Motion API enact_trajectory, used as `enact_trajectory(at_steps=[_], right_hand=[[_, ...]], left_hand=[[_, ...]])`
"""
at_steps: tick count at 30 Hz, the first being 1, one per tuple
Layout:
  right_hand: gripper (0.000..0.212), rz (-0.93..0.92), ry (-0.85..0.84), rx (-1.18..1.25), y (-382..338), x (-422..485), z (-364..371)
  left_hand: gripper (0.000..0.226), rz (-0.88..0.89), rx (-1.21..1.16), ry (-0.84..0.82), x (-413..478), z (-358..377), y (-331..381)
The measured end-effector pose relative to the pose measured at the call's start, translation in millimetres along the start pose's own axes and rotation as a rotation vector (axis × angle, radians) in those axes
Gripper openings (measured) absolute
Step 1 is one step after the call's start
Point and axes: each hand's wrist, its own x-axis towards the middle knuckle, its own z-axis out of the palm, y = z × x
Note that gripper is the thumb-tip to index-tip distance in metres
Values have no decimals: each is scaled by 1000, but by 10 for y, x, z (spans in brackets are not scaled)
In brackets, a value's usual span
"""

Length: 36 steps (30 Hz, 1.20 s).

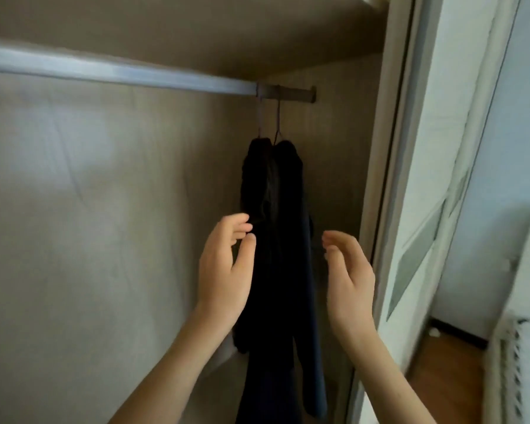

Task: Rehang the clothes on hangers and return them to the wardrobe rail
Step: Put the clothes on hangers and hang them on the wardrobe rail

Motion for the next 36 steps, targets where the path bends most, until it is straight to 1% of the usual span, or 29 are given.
enact_trajectory(at_steps=[1, 2, 4, 7, 10, 12, 14, 16, 18, 21, 23, 26, 29, 36], right_hand=[[24, 53, 7, -13, 134, -331, -125], [24, 123, 16, -33, 287, -652, -251], [23, 314, 53, -67, 597, -1318, -506], [21, 656, 159, -81, 928, -2423, -912], [21, 927, 303, -148, 1109, -3471, -1375], [20, 1050, 421, -137, 1107, -3997, -1690], [22, 1107, 555, -95, 1048, -4328, -2004], [23, 1093, 683, -84, 972, -4485, -2293], [23, 1064, 790, -102, 938, -4538, -2554], [23, 1029, 934, -111, 1038, -4526, -2913], [23, 1022, 1007, -120, 1156, -4474, -3148], [23, 1038, 1085, -143, 1384, -4419, -3502], [23, 1099, 1133, -155, 1571, -4402, -3807], [24, 1199, 1191, -168, 1830, -4250, -4431]], left_hand=[[22, -53, -42, -45, -356, -57, -106], [20, -146, -100, -111, -708, -84, -229], [16, -381, -194, -265, -1398, -83, -526], [10, -696, -164, -541, -2488, -91, -989], [15, -888, -49, -822, -3465, -205, -1311], [17, -1002, -9, -926, -3873, -254, -1397], [18, -1059, -3, -984, -4090, -211, -1405], [18, -1062, -10, -1057, -4174, -43, -1359], [20, -1013, -32, -1133, -4179, 248, -1277], [22, -919, -56, -1260, -4090, 886, -1123], [23, -866, -88, -1312, -4033, 1402, -997], [24, -786, -157, -1355, -3985, 2202, -743], [24, -717, -190, -1388, -3979, 2893, -491], [23, -599, -167, -1563, -3952, 3997, -167]])
